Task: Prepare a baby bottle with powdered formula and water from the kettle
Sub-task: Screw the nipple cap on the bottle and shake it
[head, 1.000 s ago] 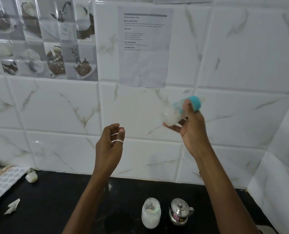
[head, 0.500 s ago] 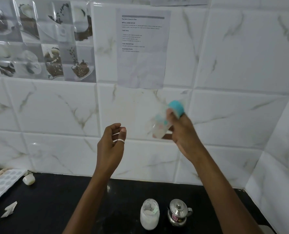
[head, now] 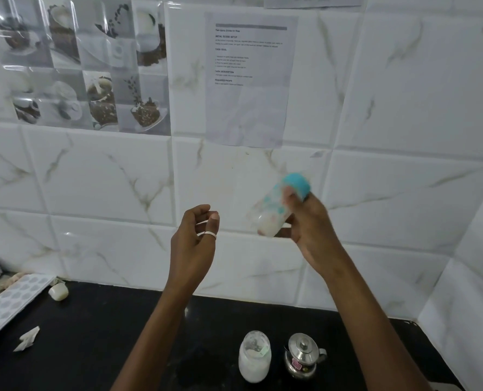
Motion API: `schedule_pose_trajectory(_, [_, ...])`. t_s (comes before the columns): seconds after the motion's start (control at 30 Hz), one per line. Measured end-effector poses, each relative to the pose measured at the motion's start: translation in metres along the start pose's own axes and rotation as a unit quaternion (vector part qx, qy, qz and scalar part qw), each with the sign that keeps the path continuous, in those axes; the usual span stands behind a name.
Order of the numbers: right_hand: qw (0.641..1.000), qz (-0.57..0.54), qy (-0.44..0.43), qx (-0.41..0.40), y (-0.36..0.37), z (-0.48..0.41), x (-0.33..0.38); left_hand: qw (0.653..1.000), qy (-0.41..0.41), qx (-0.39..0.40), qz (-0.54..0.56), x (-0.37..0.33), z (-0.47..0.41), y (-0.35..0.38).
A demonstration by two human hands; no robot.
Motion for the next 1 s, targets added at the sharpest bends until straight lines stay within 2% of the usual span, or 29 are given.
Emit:
schedule_pose_trajectory(0.07, [0.987,-0.136,-0.023,-0.085,-0.002,-0.006,0.002,1.0,-0.004,0.0,0.003,0.001,0.0,-0.001])
schedule_pose_trajectory(0.1, [0.983,-0.155,-0.03,-0.098,0.0,-0.007,0.001,1.0,-0.005,-0.001,0.002,0.002,0.0,-0.002])
schedule_pose_trajectory(0.13, [0.986,-0.138,-0.026,-0.087,0.003,-0.006,-0.001,1.0,-0.005,0.0,0.001,0.002,0.0,-0.001])
schedule_pose_trajectory(0.2, [1.0,0.001,0.006,-0.003,0.009,-0.001,-0.007,1.0,-0.001,0.0,-0.001,0.002,-0.001,0.0])
schedule_pose_trajectory(0.27, [0.994,0.089,0.022,0.054,0.009,0.002,-0.008,1.0,0.001,0.0,-0.003,0.002,-0.001,0.001])
schedule_pose_trajectory(0.33, [1.0,-0.004,0.005,0.003,0.006,-0.001,-0.005,1.0,-0.001,0.0,0.002,0.002,-0.001,0.0])
schedule_pose_trajectory(0.4, [0.986,-0.146,-0.022,-0.079,0.004,-0.006,-0.001,1.0,-0.005,-0.002,0.004,0.004,-0.001,-0.002])
schedule_pose_trajectory(0.43, [0.981,-0.167,-0.036,-0.097,0.004,-0.008,0.0,1.0,-0.006,-0.002,0.003,0.005,-0.001,-0.002])
schedule_pose_trajectory(0.5, [0.991,-0.114,-0.028,-0.064,0.008,-0.005,-0.004,1.0,-0.008,-0.001,0.004,0.005,-0.001,-0.002])
schedule_pose_trajectory(0.57, [0.999,0.023,0.015,0.017,0.011,0.001,-0.01,1.0,-0.006,-0.002,0.004,0.005,-0.002,-0.001])
schedule_pose_trajectory(0.6, [0.997,0.067,0.029,0.036,0.011,0.003,-0.011,1.0,-0.004,-0.003,0.004,0.005,-0.002,-0.001])
schedule_pose_trajectory(0.63, [0.997,0.066,0.027,0.029,0.01,0.002,-0.01,1.0,-0.004,-0.003,0.005,0.005,-0.002,-0.001])
schedule_pose_trajectory(0.73, [0.991,-0.113,-0.017,-0.074,0.005,-0.004,-0.003,1.0,-0.007,-0.002,0.01,0.006,-0.001,-0.002])
schedule_pose_trajectory(0.8, [0.982,-0.15,-0.039,-0.108,0.004,-0.008,-0.002,1.0,-0.009,-0.003,0.012,0.007,-0.001,-0.002])
schedule_pose_trajectory(0.83, [0.987,-0.128,-0.032,-0.093,0.007,-0.006,-0.004,1.0,-0.008,-0.004,0.011,0.006,-0.002,-0.002])
schedule_pose_trajectory(0.93, [0.996,0.081,0.024,0.033,0.015,0.002,-0.014,1.0,-0.003,-0.002,0.004,0.005,-0.002,0.0])
schedule_pose_trajectory(0.97, [0.993,0.104,0.027,0.044,0.014,0.003,-0.014,1.0,-0.002,0.0,0.003,0.005,-0.002,0.0])
schedule_pose_trajectory(1.0, [0.997,0.072,0.019,0.029,0.012,0.001,-0.013,1.0,-0.002,0.001,0.005,0.005,-0.002,0.0])
Point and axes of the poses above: each hand's wrist, its own z-axis away from the middle knuckle, its own y-axis out of the palm, x = y × z, the point moved 1 cm from there along -z, towards the middle knuckle, and after that the axes turned 8 degrees about -y, right-handed, at the moved point
